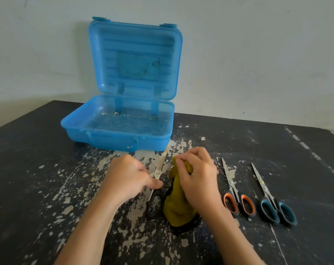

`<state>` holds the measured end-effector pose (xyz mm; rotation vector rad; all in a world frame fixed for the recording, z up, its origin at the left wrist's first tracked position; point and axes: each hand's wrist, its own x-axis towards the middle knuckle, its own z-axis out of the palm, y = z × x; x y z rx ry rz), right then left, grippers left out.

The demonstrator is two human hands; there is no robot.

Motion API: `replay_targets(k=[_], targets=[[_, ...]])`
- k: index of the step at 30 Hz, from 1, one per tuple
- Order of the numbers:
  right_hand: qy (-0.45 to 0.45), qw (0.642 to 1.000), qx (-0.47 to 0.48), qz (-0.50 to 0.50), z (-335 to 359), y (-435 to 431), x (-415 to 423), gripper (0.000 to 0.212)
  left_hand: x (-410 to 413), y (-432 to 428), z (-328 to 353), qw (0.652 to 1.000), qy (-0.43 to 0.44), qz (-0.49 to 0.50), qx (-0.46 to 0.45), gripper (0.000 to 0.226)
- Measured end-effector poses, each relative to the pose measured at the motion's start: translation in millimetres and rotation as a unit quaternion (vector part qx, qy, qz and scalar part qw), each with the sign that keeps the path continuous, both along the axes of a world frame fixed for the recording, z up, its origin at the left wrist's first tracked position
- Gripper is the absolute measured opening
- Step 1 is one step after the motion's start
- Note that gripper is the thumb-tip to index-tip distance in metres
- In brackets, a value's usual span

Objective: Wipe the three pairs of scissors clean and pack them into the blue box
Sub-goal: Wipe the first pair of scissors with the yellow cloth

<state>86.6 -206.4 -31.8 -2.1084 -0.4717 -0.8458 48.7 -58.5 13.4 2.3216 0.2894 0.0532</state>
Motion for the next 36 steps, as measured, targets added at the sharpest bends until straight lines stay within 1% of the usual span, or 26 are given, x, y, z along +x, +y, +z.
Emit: replay_targets(k=[2,3,6,8,10,12,15,18,20,22,25,26,27,29,30,33,34,36], targets=[[0.004,0.999,-0.033,0.03,-2.4,3.7,-2.2,0.009,-1.5,-1.6,1.7,0.999,-0.014,-0.009,0.037,0.033],[0.007,0.998,-0.043,0.035,-2.9,4.3,-2.2,0.009,-1.8,-1.8,2.0,0.998,-0.021,-0.013,0.055,0.035],[0.013,0.998,-0.066,0.017,-2.2,1.4,0.7,0.009,-2.5,-2.4,2.0,0.993,-0.041,-0.029,0.109,0.036],[0.049,0.996,-0.068,0.001,0.4,-5.0,5.4,0.011,-3.2,-3.6,3.0,0.991,-0.044,-0.038,0.119,0.034],[0.102,0.993,-0.051,-0.003,1.4,-13.2,10.4,0.014,-3.4,-4.3,3.4,0.992,-0.036,-0.043,0.112,0.032],[0.121,0.992,-0.026,-0.032,-0.3,-19.6,13.7,0.014,-2.8,-3.5,2.8,0.994,-0.03,-0.042,0.098,0.033],[0.045,0.995,0.021,-0.088,2.0,-16.9,9.6,0.01,-1.4,-0.6,0.9,0.995,-0.032,-0.038,0.085,0.033],[-0.013,0.999,0.001,-0.048,-0.2,-7.1,2.2,0.007,0.0,0.8,-0.9,0.995,-0.047,-0.032,0.078,0.04],[-0.016,0.999,-0.016,-0.03,-3.2,-2.3,1.7,0.007,-0.4,0.8,-0.5,0.996,-0.046,-0.036,0.064,0.039],[-0.002,0.999,-0.008,-0.051,-5.9,-3.2,5.1,0.008,-1.0,0.0,-0.1,0.997,-0.037,-0.044,0.042,0.033],[0.082,0.993,0.036,-0.078,-5.3,-12.1,9.0,0.014,-0.2,-0.8,-2.3,0.999,-0.021,-0.046,0.004,0.034],[0.103,0.99,0.054,-0.082,-4.5,-14.1,9.2,0.016,0.2,-0.9,-3.0,0.999,-0.018,-0.04,-0.01,0.034],[0.103,0.989,0.069,-0.082,-2.5,-14.3,7.6,0.016,0.9,-0.7,-3.6,0.999,-0.018,-0.034,-0.022,0.034],[0.069,0.993,0.072,-0.062,3.7,-8.7,0.9,0.012,2.2,-0.1,-5.0,0.999,-0.022,-0.024,-0.042,0.034],[0.059,0.995,0.062,-0.042,5.1,-4.7,-2.4,0.011,2.7,-0.2,-5.6,0.998,-0.023,-0.018,-0.057,0.038],[0.068,0.997,0.038,0.009,1.4,4.0,-6.8,0.009,3.0,-0.8,-7.3,0.997,-0.023,-0.014,-0.079,0.052],[0.072,0.996,0.039,0.017,0.2,5.0,-6.5,0.008,3.0,-1.2,-7.5,0.997,-0.023,-0.014,-0.074,0.052],[0.072,0.996,0.039,0.026,-0.5,5.6,-6.4,0.006,3.4,-1.9,-7.8,0.997,-0.023,-0.015,-0.07,0.045]])
